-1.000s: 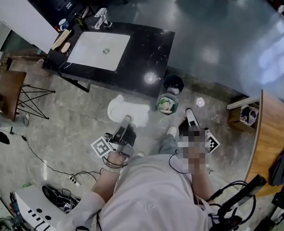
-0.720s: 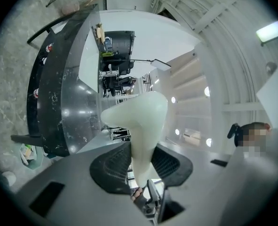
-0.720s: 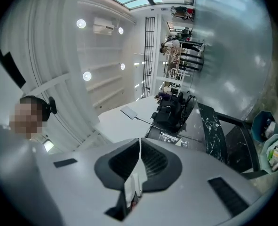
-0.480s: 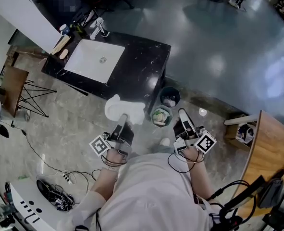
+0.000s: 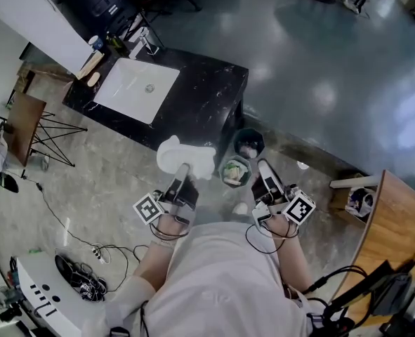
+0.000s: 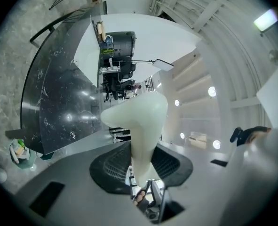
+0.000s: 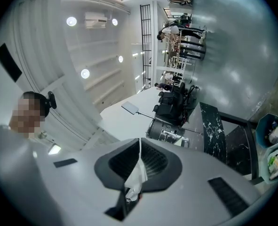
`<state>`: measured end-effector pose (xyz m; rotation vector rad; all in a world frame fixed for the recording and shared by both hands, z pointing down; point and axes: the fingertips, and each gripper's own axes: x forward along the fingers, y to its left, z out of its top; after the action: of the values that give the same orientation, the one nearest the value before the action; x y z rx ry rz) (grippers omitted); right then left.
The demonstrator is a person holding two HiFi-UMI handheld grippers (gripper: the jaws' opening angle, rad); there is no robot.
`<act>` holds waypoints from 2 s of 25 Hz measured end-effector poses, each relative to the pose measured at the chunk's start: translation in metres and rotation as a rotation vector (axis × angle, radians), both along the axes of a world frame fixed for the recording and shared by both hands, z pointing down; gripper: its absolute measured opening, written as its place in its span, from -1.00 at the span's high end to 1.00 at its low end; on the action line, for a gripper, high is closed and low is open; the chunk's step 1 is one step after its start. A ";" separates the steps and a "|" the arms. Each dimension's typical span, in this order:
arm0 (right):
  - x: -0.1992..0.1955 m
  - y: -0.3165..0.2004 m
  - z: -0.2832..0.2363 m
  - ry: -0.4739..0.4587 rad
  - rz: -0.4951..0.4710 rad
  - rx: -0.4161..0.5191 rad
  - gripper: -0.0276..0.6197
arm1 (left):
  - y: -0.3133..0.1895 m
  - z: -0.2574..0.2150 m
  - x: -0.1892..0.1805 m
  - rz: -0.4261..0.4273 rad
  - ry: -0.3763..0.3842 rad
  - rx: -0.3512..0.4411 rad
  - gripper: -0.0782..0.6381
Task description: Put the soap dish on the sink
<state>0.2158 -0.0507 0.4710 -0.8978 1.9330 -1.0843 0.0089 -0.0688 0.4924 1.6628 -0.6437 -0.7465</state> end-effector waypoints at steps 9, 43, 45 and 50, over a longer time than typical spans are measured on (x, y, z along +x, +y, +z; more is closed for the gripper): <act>-0.014 -0.017 0.000 -0.004 0.005 -0.012 0.84 | -0.033 0.009 -0.006 0.016 -0.025 -0.021 0.43; -0.182 -0.118 0.020 0.172 -0.176 -0.137 0.84 | -0.170 0.159 -0.188 -0.242 -0.119 -0.335 0.43; -0.186 -0.123 0.024 0.179 -0.180 -0.144 0.84 | -0.172 0.170 -0.193 -0.250 -0.122 -0.365 0.43; -0.192 -0.132 0.029 0.190 -0.183 -0.162 0.84 | -0.179 0.180 -0.194 -0.242 -0.143 -0.384 0.43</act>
<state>0.0238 -0.1829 0.4996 -0.9548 2.1402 -1.3187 -0.1854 -0.2475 0.6720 1.3045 -1.0352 -0.6288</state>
